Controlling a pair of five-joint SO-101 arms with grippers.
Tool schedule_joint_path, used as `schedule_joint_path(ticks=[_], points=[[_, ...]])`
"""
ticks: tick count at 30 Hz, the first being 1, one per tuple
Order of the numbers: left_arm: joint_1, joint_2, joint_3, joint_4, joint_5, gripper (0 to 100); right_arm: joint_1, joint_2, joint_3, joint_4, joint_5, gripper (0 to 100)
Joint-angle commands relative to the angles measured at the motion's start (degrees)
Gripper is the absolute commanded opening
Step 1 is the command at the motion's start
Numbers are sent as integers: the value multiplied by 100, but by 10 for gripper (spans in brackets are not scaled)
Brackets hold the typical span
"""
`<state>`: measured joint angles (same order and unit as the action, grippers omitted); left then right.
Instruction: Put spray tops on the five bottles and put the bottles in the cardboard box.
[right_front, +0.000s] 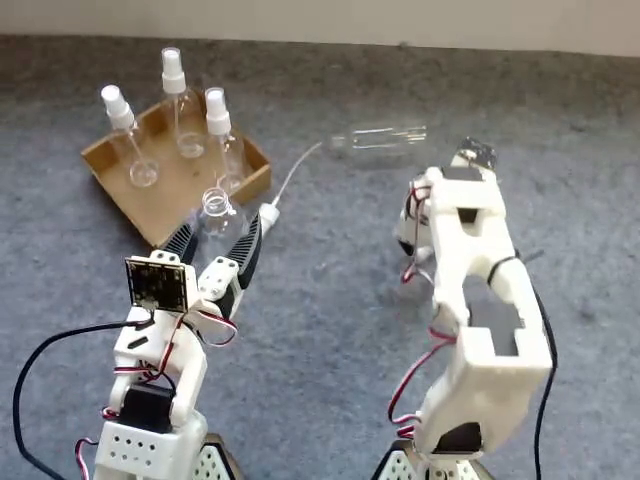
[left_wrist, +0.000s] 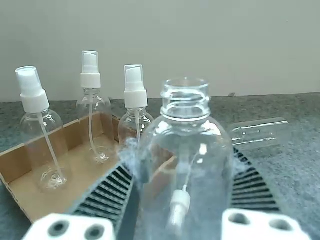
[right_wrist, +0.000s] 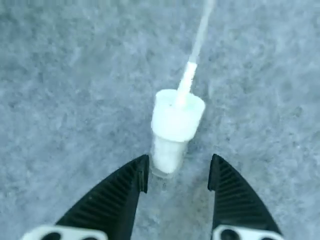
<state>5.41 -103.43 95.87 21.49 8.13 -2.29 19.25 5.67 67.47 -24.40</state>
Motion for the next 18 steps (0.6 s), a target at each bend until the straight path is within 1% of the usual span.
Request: schedule_joint_path(ticks=[1,14,16,18], points=[[-48,-48,127,0,-35,88,119,215,-664,136,-62,187],[-48,-22,127,9,-35,88,136,119,-787,92,-62,184],[-48,-48,127,141,-44,88,136,110,-787,92,-44,184],[-40,-48,127,185,-44,88,136,119,-787,48,308,184]])
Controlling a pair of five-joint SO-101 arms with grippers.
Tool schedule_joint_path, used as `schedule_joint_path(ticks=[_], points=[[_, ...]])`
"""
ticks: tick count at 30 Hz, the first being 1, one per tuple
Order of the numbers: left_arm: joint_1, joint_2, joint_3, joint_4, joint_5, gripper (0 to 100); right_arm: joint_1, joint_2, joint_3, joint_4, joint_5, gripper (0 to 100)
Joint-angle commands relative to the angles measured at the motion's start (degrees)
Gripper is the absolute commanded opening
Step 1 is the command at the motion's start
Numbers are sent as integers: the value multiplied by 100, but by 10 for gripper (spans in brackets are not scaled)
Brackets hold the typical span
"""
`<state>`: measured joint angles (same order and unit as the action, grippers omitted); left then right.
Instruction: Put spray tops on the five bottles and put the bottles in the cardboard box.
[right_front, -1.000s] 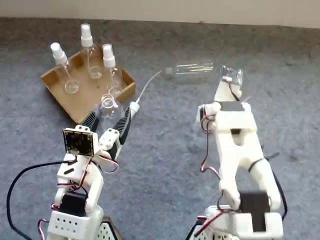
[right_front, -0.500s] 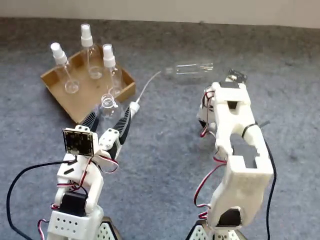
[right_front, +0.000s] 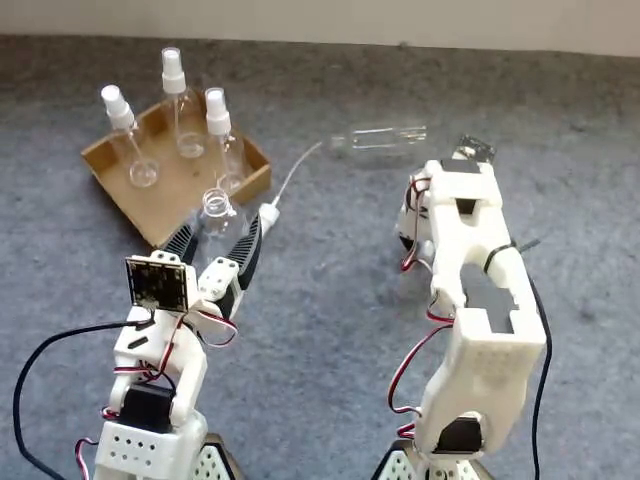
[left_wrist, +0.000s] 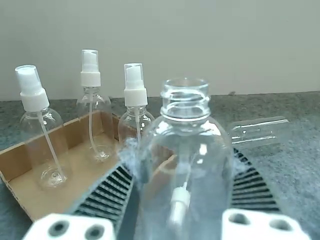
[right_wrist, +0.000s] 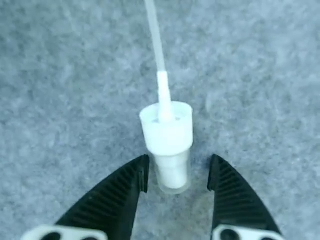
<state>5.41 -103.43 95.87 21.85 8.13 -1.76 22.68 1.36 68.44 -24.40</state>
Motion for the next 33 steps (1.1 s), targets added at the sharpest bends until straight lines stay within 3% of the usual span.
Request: schedule_joint_path(ticks=[1,4,7,14,20,25,33], points=[[-40,-48,127,149,-44,88,75,-224,-356,-136,580,184],[-40,-48,127,149,-44,88,75,-215,-356,-374,1284,184],[-40,-48,127,149,-44,88,75,-215,-330,-576,1503,184],[-40,-48,127,167,-44,88,75,-207,-321,-629,1512,182],[-40,-48,127,176,-44,91,233,-207,-347,-629,1512,66],[-40,-48,127,176,-44,91,646,-251,-347,-567,1538,60],[-40,-48,127,176,-44,91,1130,-312,-505,136,3692,57]])
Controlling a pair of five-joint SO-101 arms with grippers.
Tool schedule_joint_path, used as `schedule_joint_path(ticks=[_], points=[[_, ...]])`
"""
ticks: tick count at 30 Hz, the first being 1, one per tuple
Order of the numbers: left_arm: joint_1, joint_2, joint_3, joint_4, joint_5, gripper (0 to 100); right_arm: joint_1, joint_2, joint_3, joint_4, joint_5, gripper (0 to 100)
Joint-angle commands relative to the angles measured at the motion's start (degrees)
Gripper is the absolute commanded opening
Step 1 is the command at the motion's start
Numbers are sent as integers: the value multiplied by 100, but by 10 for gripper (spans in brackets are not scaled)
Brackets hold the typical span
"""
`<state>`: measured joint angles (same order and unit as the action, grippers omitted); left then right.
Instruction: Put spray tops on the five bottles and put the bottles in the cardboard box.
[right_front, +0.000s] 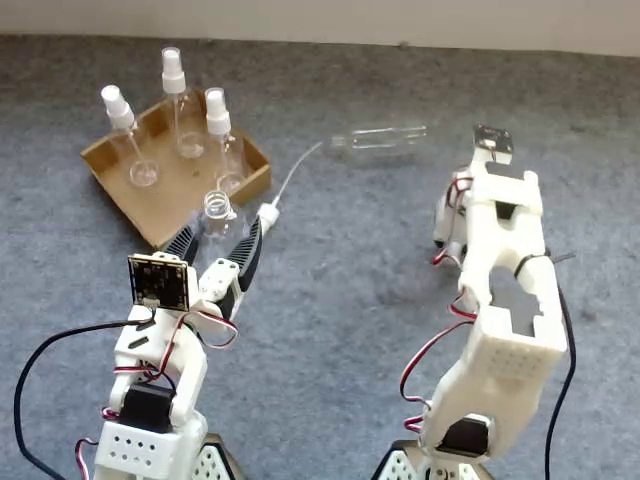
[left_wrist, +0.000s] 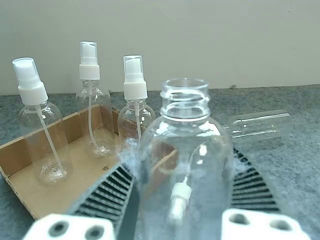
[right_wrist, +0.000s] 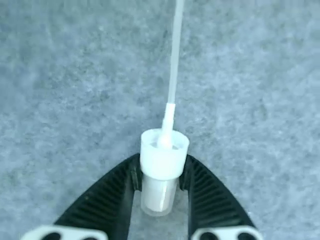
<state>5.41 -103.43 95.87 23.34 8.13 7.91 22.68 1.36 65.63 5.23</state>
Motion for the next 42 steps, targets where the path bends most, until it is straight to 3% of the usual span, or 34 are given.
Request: schedule_joint_path(ticks=[1,8,15,26,42], points=[[-40,-48,127,26,-44,91,171,-391,-646,549,905,57],[-40,-40,127,35,-44,91,171,-1429,-1262,1393,1451,59],[-40,-40,127,35,-44,91,-154,-2853,-1182,1552,2356,59],[-40,-40,127,35,-44,90,-971,-3969,593,1587,3226,59],[-31,-40,127,176,-44,91,-1086,-4013,2220,-523,3262,60]])
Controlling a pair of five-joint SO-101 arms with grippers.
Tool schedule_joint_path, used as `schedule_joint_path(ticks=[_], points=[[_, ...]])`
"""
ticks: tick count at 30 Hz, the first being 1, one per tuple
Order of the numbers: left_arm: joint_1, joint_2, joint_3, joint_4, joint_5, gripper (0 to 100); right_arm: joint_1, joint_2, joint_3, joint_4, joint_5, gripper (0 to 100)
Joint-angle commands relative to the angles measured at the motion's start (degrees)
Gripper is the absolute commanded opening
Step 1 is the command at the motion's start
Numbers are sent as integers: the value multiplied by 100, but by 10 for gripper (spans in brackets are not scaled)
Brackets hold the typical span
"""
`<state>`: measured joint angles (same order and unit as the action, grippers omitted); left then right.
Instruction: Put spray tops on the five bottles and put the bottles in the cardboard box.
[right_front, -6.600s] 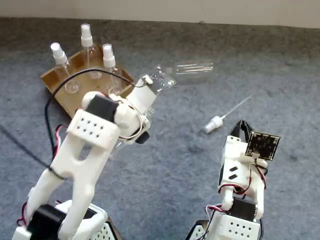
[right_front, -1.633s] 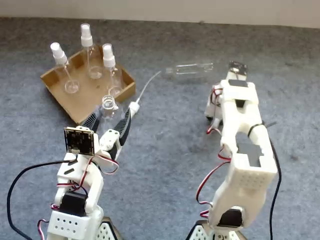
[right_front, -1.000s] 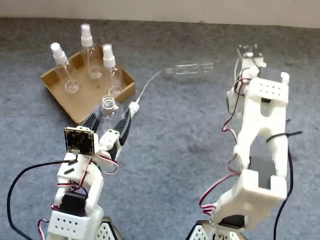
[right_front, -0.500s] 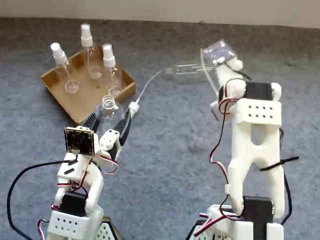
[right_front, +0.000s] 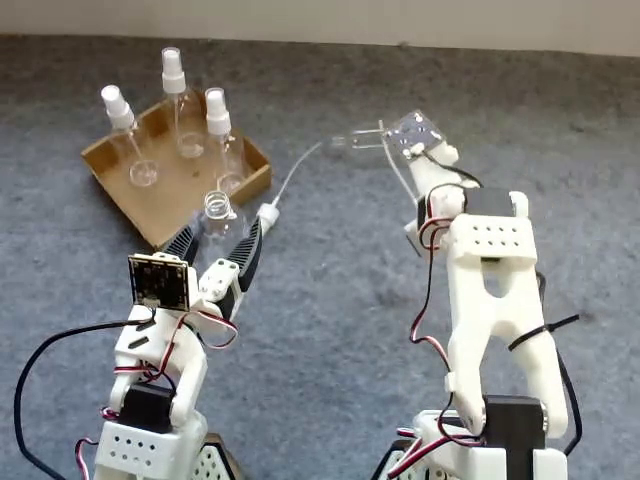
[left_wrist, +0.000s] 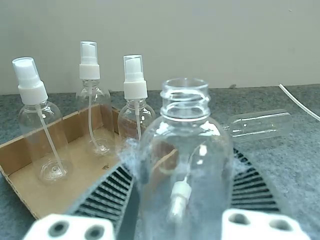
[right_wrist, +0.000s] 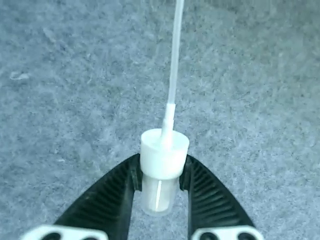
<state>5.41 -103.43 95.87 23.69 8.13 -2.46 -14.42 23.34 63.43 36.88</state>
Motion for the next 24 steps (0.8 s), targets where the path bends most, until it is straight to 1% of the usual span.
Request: schedule_joint_path(ticks=[1,6,9,14,24], points=[[-31,-40,127,149,-44,91,-48,-303,75,-382,211,60],[-31,-48,127,141,-44,91,-110,-312,374,-611,1899,60],[-31,-48,127,132,-44,91,-295,-312,593,-611,2620,60],[-31,-48,127,123,-44,91,-646,-312,725,-611,3253,60],[-31,-48,127,123,-44,91,-848,-259,725,-611,4132,60]])
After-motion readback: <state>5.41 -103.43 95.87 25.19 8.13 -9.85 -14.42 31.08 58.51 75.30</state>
